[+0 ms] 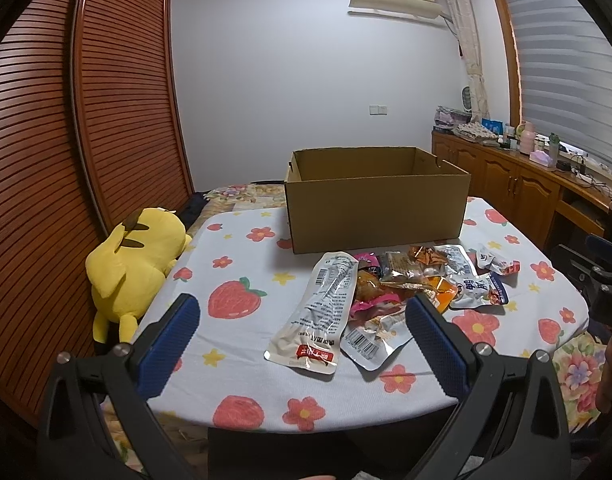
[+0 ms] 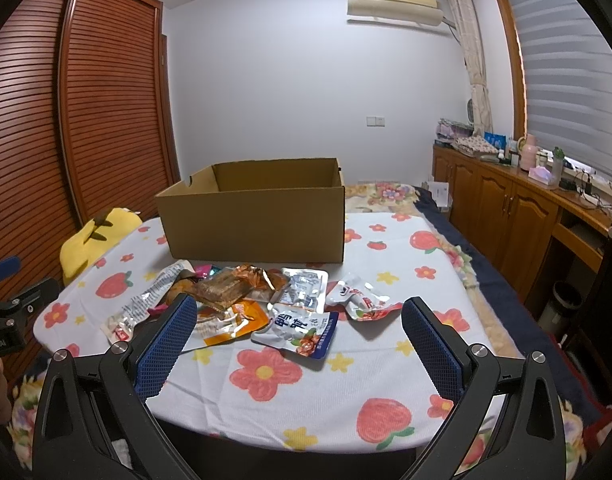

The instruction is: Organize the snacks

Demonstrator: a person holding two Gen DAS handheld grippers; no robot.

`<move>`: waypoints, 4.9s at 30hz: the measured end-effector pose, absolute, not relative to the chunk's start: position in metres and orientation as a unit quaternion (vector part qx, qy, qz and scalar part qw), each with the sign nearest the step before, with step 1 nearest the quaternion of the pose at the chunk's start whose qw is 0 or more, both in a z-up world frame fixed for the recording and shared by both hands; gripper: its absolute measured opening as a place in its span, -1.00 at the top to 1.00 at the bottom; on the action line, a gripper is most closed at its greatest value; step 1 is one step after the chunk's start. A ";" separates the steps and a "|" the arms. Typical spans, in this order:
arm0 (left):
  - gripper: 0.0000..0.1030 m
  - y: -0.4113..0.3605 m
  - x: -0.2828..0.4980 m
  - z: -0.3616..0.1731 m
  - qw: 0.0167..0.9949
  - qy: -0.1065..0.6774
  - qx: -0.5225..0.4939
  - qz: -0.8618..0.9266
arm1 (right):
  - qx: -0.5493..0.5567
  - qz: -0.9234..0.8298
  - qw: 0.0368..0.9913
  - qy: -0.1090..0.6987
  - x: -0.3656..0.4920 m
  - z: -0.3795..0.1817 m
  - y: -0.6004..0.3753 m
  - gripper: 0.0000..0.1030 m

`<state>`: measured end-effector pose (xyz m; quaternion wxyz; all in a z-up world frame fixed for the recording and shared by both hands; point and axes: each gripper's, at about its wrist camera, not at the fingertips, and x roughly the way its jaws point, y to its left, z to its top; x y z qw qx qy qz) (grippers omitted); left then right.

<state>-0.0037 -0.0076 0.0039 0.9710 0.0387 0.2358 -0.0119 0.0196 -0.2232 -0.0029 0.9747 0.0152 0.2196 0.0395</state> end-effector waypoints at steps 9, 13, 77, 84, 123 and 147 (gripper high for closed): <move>-1.00 -0.010 0.001 -0.002 0.967 0.249 0.046 -0.021 | 0.017 0.040 0.974 0.221 0.018 -0.004 -0.223 -1.00; -1.00 -0.011 0.008 -0.010 0.963 0.264 0.047 -0.033 | 0.017 0.037 0.974 0.222 0.019 -0.006 -0.226 -1.00; -0.60 0.000 0.196 -0.085 0.847 0.484 0.013 -0.217 | -0.052 0.106 0.897 0.426 0.194 -0.102 -0.281 -0.39; -0.60 0.000 0.195 -0.089 0.842 0.493 0.018 -0.218 | -0.051 0.104 0.898 0.425 0.194 -0.102 -0.282 -0.39; -0.23 0.017 0.146 -0.079 0.875 0.445 0.024 -0.186 | -0.056 0.108 0.893 0.434 0.194 -0.101 -0.284 -0.28; -0.23 0.020 0.135 -0.048 0.896 0.401 0.002 -0.189 | -0.058 0.125 0.896 0.421 0.177 -0.076 -0.292 0.46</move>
